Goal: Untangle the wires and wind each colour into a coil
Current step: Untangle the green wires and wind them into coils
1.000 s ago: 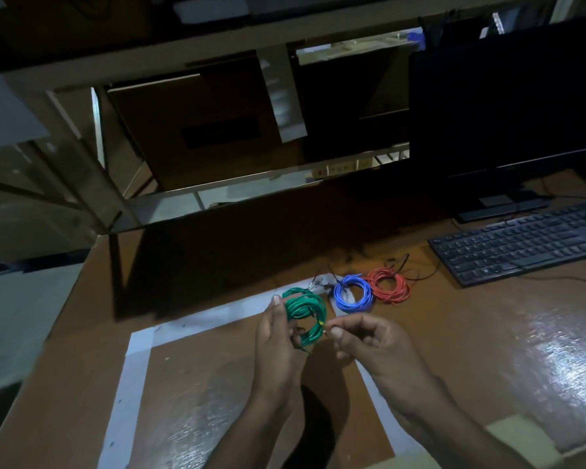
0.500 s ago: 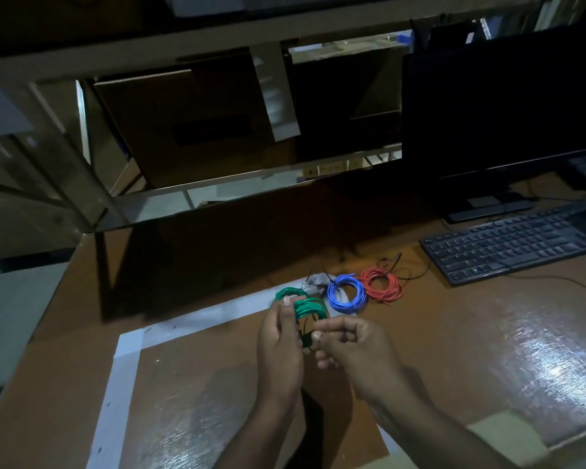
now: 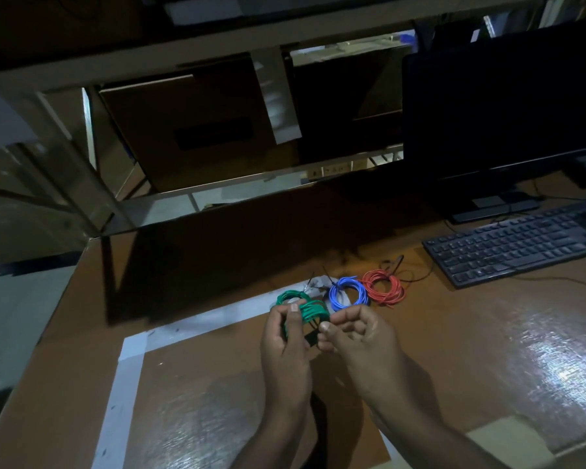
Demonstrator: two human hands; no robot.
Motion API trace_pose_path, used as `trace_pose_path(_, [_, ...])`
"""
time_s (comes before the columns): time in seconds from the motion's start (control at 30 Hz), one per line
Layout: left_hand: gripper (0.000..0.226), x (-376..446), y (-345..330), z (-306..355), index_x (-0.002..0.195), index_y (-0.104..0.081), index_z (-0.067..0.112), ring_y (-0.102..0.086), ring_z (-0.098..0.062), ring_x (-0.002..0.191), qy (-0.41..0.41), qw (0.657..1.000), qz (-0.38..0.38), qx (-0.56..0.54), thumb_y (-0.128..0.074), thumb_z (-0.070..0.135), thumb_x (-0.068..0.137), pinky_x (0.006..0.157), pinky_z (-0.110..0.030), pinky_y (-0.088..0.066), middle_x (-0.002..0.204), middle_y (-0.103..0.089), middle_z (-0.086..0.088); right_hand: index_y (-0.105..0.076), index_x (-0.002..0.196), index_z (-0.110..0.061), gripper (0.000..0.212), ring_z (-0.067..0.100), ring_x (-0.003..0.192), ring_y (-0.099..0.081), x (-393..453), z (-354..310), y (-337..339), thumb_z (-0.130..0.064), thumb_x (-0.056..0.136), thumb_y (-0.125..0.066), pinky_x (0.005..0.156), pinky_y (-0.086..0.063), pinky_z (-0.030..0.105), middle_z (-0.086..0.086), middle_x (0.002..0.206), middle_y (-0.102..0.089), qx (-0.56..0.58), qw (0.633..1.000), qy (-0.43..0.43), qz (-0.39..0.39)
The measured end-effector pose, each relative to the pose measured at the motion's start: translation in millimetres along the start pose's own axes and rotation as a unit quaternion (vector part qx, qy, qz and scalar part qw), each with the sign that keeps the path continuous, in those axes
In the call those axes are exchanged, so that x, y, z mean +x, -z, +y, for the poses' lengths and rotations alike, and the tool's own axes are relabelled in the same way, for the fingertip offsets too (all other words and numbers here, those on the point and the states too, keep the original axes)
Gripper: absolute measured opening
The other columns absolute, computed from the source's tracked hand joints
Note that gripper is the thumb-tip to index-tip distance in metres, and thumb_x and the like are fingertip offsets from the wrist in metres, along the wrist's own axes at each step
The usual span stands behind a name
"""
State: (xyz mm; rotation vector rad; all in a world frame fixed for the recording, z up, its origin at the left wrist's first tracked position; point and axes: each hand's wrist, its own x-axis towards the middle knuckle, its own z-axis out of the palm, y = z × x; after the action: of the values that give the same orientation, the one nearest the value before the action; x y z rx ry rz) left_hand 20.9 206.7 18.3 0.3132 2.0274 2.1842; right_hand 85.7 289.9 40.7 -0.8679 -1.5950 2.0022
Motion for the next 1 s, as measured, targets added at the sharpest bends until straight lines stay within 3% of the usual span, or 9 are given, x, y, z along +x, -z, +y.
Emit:
trace_pose_path(0.17, [0.024,-3,-5,2,0.103,-0.065,0.016,-0.063,-0.005,0.077,-0.019,1.0,0.015,-0.009,-0.046,0.03,0.106,0.061,-0.023,-0.051,0.09,-0.068,-0.003,-0.064,0.096,-0.004,0.012,0.021,0.079,-0.078,-2,3,-3,-0.003,0.088,-0.074,0.069,-0.062,0.027,0.012,0.089,-0.076,0.049,0.999,0.001,0.016])
trace_pose_path(0.33, [0.025,-4,-8,7,0.106,-0.064,0.013,-0.06,0.001,0.07,-0.038,0.999,0.027,-0.007,-0.044,0.029,0.106,0.057,-0.018,-0.049,0.084,-0.064,0.003,-0.063,0.098,-0.005,0.017,0.027,0.077,-0.077,-1,9,-5,-0.001,0.086,-0.075,0.073,-0.063,0.038,0.016,0.085,-0.075,0.071,0.997,-0.028,0.024])
trace_pose_path(0.57, [0.022,-6,-9,7,0.101,-0.062,0.008,-0.057,0.003,0.065,-0.03,0.999,0.027,-0.02,-0.046,0.022,0.106,0.056,-0.014,-0.047,0.077,-0.063,0.009,-0.063,0.097,-0.008,0.015,0.023,0.077,-0.078,-1,6,-4,-0.005,0.088,-0.074,0.063,-0.059,0.024,0.011,0.087,-0.076,0.054,0.998,-0.004,0.025])
trace_pose_path(0.77, [0.04,3,-7,8,0.099,-0.073,0.012,-0.057,-0.013,0.066,0.071,0.992,0.072,-0.078,-0.054,0.048,0.1,0.056,-0.028,-0.045,0.08,-0.067,-0.007,-0.061,0.101,-0.021,0.023,0.012,0.08,-0.076,-8,4,-4,-0.006,0.089,-0.073,0.073,-0.062,0.028,-0.001,0.087,-0.074,-0.044,0.994,0.101,0.009])
trace_pose_path(0.87, [0.03,11,-5,9,0.097,-0.074,0.007,-0.061,-0.011,0.059,0.137,0.98,0.09,-0.114,-0.065,0.036,0.097,0.053,-0.029,-0.046,0.076,-0.07,-0.009,-0.065,0.096,-0.025,0.022,0.007,0.083,-0.074,-12,6,-5,-0.006,0.089,-0.074,0.075,-0.062,0.027,-0.013,0.09,-0.073,-0.074,0.991,0.115,0.004])
trace_pose_path(1.0, [0.026,10,-1,13,0.102,-0.074,0.002,-0.044,-0.006,0.049,0.165,0.975,0.063,-0.133,-0.069,0.027,0.095,0.046,-0.023,-0.039,0.062,-0.058,0.0,-0.065,0.093,-0.029,0.022,0.006,0.084,-0.074,-12,5,-2,-0.01,0.089,-0.075,0.074,-0.061,0.023,-0.015,0.09,-0.073,-0.092,0.987,0.132,0.008])
